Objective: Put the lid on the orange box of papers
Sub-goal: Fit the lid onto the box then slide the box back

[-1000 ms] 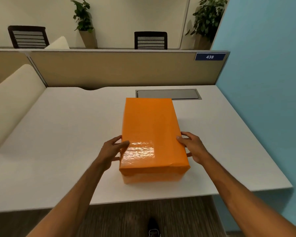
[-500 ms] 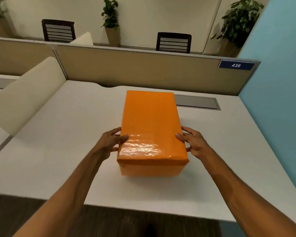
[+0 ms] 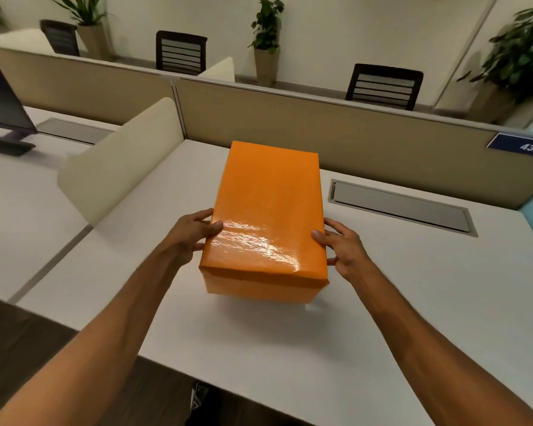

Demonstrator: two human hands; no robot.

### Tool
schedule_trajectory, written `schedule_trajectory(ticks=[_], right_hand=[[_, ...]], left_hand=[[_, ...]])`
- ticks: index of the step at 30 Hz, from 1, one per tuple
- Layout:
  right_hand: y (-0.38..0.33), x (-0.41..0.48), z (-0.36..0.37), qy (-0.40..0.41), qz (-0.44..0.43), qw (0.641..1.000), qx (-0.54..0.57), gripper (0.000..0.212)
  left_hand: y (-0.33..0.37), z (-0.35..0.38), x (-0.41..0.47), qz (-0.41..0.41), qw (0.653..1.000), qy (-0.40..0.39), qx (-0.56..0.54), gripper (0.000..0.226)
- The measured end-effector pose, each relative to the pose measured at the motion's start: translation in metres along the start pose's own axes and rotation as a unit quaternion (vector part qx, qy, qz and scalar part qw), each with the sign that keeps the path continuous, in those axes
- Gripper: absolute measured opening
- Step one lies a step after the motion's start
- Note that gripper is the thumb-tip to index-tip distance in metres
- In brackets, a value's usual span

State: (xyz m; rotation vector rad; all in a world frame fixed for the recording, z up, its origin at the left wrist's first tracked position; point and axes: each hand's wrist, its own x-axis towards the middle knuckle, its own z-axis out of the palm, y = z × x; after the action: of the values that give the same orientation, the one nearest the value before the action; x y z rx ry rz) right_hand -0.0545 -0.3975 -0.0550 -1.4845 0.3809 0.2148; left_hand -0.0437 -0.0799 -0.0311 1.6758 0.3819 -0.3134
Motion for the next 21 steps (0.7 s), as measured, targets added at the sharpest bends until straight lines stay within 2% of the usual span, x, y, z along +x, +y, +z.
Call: schedule_trajectory(ticks=[13,21], right_hand=[[-0.019,0.098,0.185,0.036,0.013,0.999,0.019,0.058],[-0.036,0.155,0.261,0.048,0.022,0.998,0.038,0.059]], left_hand=[[0.044,-0.164,0.13,0.01,0.999,-0.001,0.034,0.052],[0.063,-0.226,0.211,0.003,0.997,-0.002,0.082,0.053]])
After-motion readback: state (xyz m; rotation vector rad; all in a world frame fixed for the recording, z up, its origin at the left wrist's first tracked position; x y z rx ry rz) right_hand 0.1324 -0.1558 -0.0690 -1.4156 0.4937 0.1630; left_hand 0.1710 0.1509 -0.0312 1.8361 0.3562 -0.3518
